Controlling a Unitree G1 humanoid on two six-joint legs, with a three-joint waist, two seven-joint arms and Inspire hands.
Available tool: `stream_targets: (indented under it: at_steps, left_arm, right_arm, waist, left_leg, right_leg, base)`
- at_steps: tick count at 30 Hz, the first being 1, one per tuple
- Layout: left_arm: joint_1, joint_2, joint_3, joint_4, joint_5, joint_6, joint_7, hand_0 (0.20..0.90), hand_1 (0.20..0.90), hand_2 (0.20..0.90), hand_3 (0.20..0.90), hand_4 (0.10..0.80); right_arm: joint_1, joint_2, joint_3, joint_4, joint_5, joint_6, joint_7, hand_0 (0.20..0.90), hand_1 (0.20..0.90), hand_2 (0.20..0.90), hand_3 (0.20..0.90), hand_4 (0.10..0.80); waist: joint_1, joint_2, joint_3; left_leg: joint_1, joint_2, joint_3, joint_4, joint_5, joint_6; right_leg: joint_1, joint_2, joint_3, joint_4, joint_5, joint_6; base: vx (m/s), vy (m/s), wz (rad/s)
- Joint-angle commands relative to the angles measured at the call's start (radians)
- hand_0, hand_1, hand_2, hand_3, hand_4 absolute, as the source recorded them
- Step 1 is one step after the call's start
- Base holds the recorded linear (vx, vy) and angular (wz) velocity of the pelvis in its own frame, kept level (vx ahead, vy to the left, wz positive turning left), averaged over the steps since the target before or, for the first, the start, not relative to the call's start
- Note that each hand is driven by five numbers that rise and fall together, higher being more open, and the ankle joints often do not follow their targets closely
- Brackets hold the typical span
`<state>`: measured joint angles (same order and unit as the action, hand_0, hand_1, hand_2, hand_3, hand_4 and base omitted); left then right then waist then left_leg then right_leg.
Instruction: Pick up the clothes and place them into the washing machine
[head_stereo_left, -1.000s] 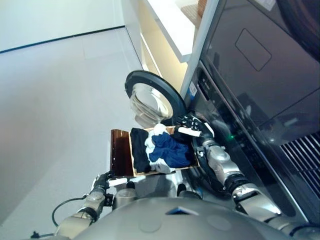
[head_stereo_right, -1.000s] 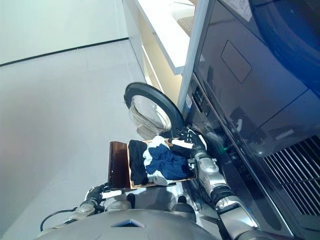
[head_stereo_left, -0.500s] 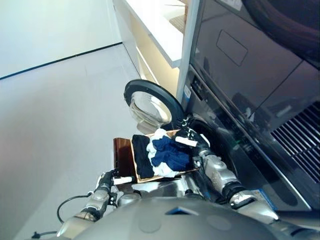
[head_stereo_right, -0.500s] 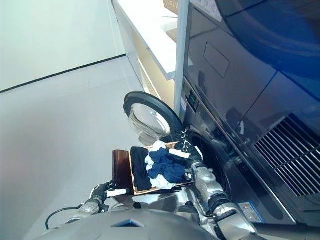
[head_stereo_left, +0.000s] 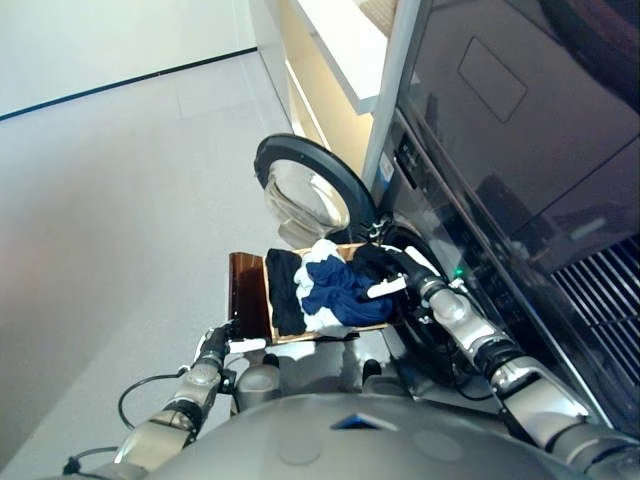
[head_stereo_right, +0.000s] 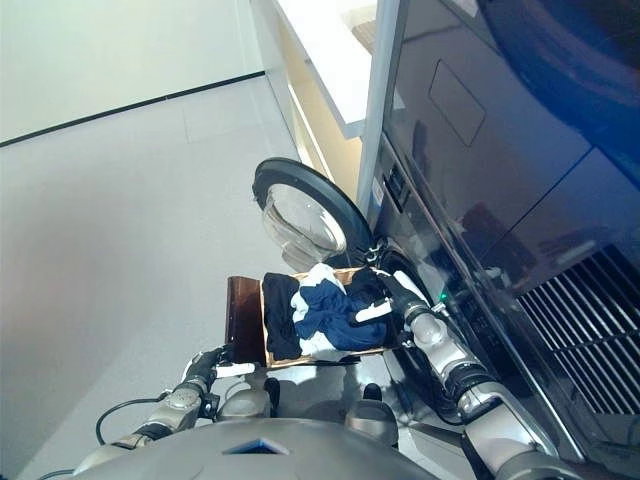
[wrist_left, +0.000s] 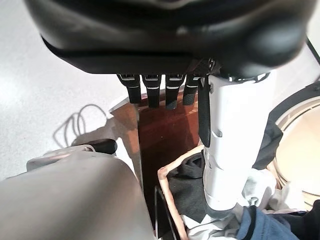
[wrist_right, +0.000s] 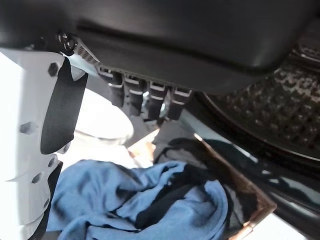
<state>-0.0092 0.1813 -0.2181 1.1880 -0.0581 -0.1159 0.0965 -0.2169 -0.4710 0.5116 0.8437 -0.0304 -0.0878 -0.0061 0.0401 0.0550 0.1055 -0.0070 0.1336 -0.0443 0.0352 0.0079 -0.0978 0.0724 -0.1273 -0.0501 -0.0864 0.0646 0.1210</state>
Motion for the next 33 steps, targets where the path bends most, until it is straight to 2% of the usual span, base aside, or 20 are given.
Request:
stream_targets:
  at_steps: [1,4,5,6,8,9,10,11,12,13,17,18,19,21,22,24,25,26,27,33]
  left_arm:
    - [-0.076,0.064,-0.035,-0.005,-0.003,-0.043,0.031,0.9,0.9,0.9,0.9,0.8]
    - [-0.083,0.124,-0.009,-0.014,0.0,-0.044,0.022,0.9,0.9,0.9,0.9,0.8]
    - [-0.079,0.142,0.002,-0.012,0.001,-0.041,0.024,0.9,0.9,0.9,0.9,0.8]
    - [-0.08,0.142,0.003,-0.012,0.001,-0.041,0.024,0.9,0.9,0.9,0.9,0.8]
    - [-0.074,0.169,0.033,0.006,0.0,-0.039,0.017,0.9,0.9,0.9,0.9,0.8]
    - [-0.062,0.193,0.05,0.014,0.011,-0.037,0.01,0.9,0.9,0.9,0.9,0.8]
    - [-0.061,0.193,0.051,0.014,0.011,-0.037,0.01,0.9,0.9,0.9,0.9,0.8]
    - [-0.063,0.199,0.059,0.017,0.013,-0.035,0.009,0.9,0.9,0.9,0.9,0.8]
    - [-0.074,0.187,0.073,0.028,0.013,-0.031,0.019,0.9,0.9,0.9,0.9,0.8]
    - [-0.075,0.187,0.073,0.028,0.014,-0.031,0.019,0.9,0.9,0.9,0.9,0.8]
    - [-0.06,0.148,0.083,-0.008,0.004,-0.035,0.028,0.9,0.9,0.9,0.9,0.8]
    - [-0.041,0.125,0.06,-0.042,0.0,-0.038,0.025,0.9,0.9,0.9,0.9,0.8]
    - [-0.041,0.125,0.059,-0.042,0.0,-0.038,0.025,0.9,0.9,0.9,0.9,0.8]
    - [-0.032,0.118,0.062,-0.038,-0.01,-0.036,0.027,0.9,0.9,0.9,0.9,0.8]
    - [-0.039,0.118,0.055,-0.038,0.003,-0.038,0.031,0.9,0.9,0.9,0.9,0.8]
    - [-0.057,0.121,0.043,-0.02,0.022,-0.035,0.032,0.9,0.9,0.9,0.9,0.8]
    - [-0.069,0.121,0.037,-0.009,0.032,-0.038,0.037,0.9,0.9,0.9,0.9,0.8]
    - [-0.07,0.119,0.03,-0.024,0.043,-0.039,0.034,0.9,0.9,0.9,0.9,0.8]
    - [-0.069,0.118,0.03,-0.024,0.043,-0.039,0.034,0.9,0.9,0.9,0.9,0.8]
    - [-0.073,0.114,0.029,0.001,0.053,-0.041,0.034,0.9,0.9,0.9,0.9,0.8]
  right_arm:
    - [-0.107,-0.001,-0.049,-0.054,0.011,-0.069,-0.032,0.9,0.9,0.9,0.9,0.8]
    - [-0.109,0.005,-0.079,-0.037,0.028,-0.069,-0.031,0.9,0.9,0.9,0.9,0.8]
    - [-0.132,0.013,-0.073,-0.024,0.033,-0.07,-0.026,0.9,0.9,0.9,0.9,0.8]
    - [-0.133,0.014,-0.073,-0.023,0.033,-0.07,-0.026,0.9,0.9,0.9,0.9,0.8]
    - [-0.152,0.018,-0.064,-0.023,0.053,-0.075,-0.015,0.9,0.9,0.9,0.9,0.8]
    - [-0.155,0.025,-0.052,-0.033,0.104,-0.091,-0.004,0.9,0.9,0.9,0.9,0.8]
    - [-0.155,0.025,-0.051,-0.034,0.105,-0.091,-0.004,0.9,0.9,0.9,0.9,0.8]
    - [-0.151,0.027,-0.05,-0.039,0.123,-0.093,-0.003,0.9,0.9,0.9,0.9,0.8]
    - [-0.135,0.024,-0.044,-0.056,0.107,-0.089,-0.013,0.9,0.9,0.9,0.9,0.8]
    - [-0.135,0.024,-0.044,-0.056,0.107,-0.089,-0.013,0.9,0.9,0.9,0.9,0.8]
    - [-0.1,0.008,-0.061,-0.105,0.029,-0.087,-0.052,0.9,0.9,0.9,0.9,0.8]
    - [-0.09,-0.003,-0.063,-0.111,-0.015,-0.084,-0.072,0.9,0.9,0.9,0.9,0.8]
    - [-0.089,-0.003,-0.064,-0.111,-0.015,-0.084,-0.072,0.9,0.9,0.9,0.9,0.8]
    - [-0.081,-0.017,-0.065,-0.125,-0.071,-0.077,-0.082,0.9,0.9,0.9,0.9,0.8]
    - [-0.073,-0.021,-0.064,-0.12,-0.087,-0.075,-0.082,0.9,0.9,0.9,0.9,0.8]
    - [-0.068,-0.042,-0.057,-0.128,-0.121,-0.074,-0.082,0.9,0.9,0.9,0.9,0.8]
    - [-0.062,-0.048,-0.06,-0.136,-0.119,-0.076,-0.081,0.9,0.9,0.9,0.9,0.8]
    - [-0.046,-0.066,-0.054,-0.14,-0.158,-0.074,-0.08,0.9,0.9,0.9,0.9,0.8]
    - [-0.045,-0.067,-0.054,-0.14,-0.159,-0.074,-0.08,0.9,0.9,0.9,0.9,0.8]
    - [-0.065,-0.056,-0.008,-0.13,-0.22,-0.063,-0.057,0.9,0.9,0.9,0.9,0.8]
  waist:
    - [0.018,-0.068,-0.021]
    - [0.022,-0.071,-0.016]
    - [0.035,-0.068,-0.005]
    - [0.037,-0.068,-0.005]
    - [0.029,-0.06,0.001]
    - [0.026,-0.071,-0.001]
    - [0.027,-0.071,0.002]
    - [0.026,-0.079,0.003]
    - [0.022,-0.1,-0.004]
    - [0.022,-0.1,-0.003]
    - [0.046,-0.131,0.023]
    - [0.077,-0.133,0.042]
    - [0.075,-0.132,0.041]
    - [0.07,-0.136,0.03]
    - [0.06,-0.134,0.018]
    - [0.047,-0.122,0.009]
    - [0.039,-0.118,0.008]
    - [0.022,-0.096,-0.011]
    - [0.022,-0.095,-0.01]
    - [0.024,-0.078,-0.029]
  left_leg:
    - [-0.049,0.007,0.019,0.053,0.004,-0.031]
    - [-0.033,-0.037,0.065,0.009,-0.005,0.019]
    - [-0.022,-0.035,0.093,-0.004,-0.004,0.026]
    - [-0.021,-0.035,0.095,-0.005,-0.004,0.026]
    - [-0.005,-0.043,0.117,-0.024,0.005,0.036]
    - [0.014,-0.067,0.136,-0.032,0.003,0.05]
    - [0.019,-0.067,0.137,-0.032,0.001,0.05]
    - [0.02,-0.079,0.139,-0.03,-0.002,0.054]
    - [0.015,-0.104,0.126,-0.016,-0.017,0.055]
    - [0.016,-0.104,0.125,-0.015,-0.018,0.055]
    - [-0.025,-0.124,0.081,0.207,-0.074,0.031]
    - [-0.071,-0.158,-0.045,0.286,-0.059,0.036]
    - [-0.072,-0.159,-0.047,0.288,-0.06,0.036]
    - [-0.067,-0.104,-0.041,0.215,-0.053,0.027]
    - [-0.062,-0.056,-0.014,0.163,-0.035,0.017]
    - [-0.061,0.009,0.014,0.066,0.027,-0.005]
    - [-0.055,0.02,0.016,0.04,0.043,-0.016]
    - [-0.008,0.03,0.036,-0.032,0.046,-0.024]
    - [-0.003,0.03,0.036,-0.037,0.048,-0.024]
    - [0.057,-0.008,0.054,-0.112,0.048,-0.015]
  right_leg:
    - [0.008,-0.068,0.01,0.075,-0.073,0.037]
    - [-0.087,-0.11,0.015,0.212,-0.046,0.056]
    - [-0.132,-0.099,-0.023,0.257,-0.039,0.055]
    - [-0.135,-0.099,-0.02,0.261,-0.041,0.055]
    - [-0.19,-0.009,-0.042,0.33,-0.062,0.042]
    - [-0.201,0.094,-0.036,0.313,-0.094,0.008]
    - [-0.198,0.095,-0.036,0.314,-0.097,0.008]
    - [-0.187,0.118,-0.026,0.289,-0.102,-0.015]
    - [-0.148,0.137,0.019,0.223,-0.096,-0.038]
    - [-0.146,0.137,0.019,0.222,-0.096,-0.038]
    - [-0.08,0.144,0.041,0.193,-0.082,-0.055]
    - [-0.072,0.151,0.064,0.194,-0.085,-0.063]
    - [-0.071,0.151,0.062,0.194,-0.086,-0.063]
    - [-0.066,0.136,0.06,0.174,-0.089,-0.053]
    - [-0.064,0.128,0.05,0.162,-0.095,-0.047]
    - [-0.061,0.122,0.037,0.144,-0.104,-0.044]
    - [-0.058,0.115,0.035,0.133,-0.103,-0.041]
    - [-0.042,0.107,0.029,0.097,-0.096,-0.034]
    - [-0.039,0.108,0.029,0.095,-0.095,-0.034]
    - [-0.017,0.052,0.032,0.05,-0.059,-0.009]
  base:
    - [0.094,0.236,0.01]
    - [0.003,0.29,-0.09]
    - [-0.054,0.241,-0.16]
    - [-0.057,0.183,-0.41]
    - [0.021,0.227,-0.69]
    - [0.074,0.168,-0.68]
    - [0.081,0.104,-0.59]
    - [0.094,0.012,-0.23]
    - [0.091,0.013,-0.03]
    - [0.175,-0.069,0.38]
    - [0.126,-0.093,0.24]
    - [0.066,-0.022,-0.09]
    - [0.089,-0.007,-0.18]
    - [0.066,0.068,-0.25]
    - [0.077,0.107,-0.14]
    - [0.037,0.133,0.07]
    - [0.072,0.196,0.37]
    - [0.071,0.134,0.38]
    - [0.077,0.164,0.3]
    - [0.041,0.139,0.05]
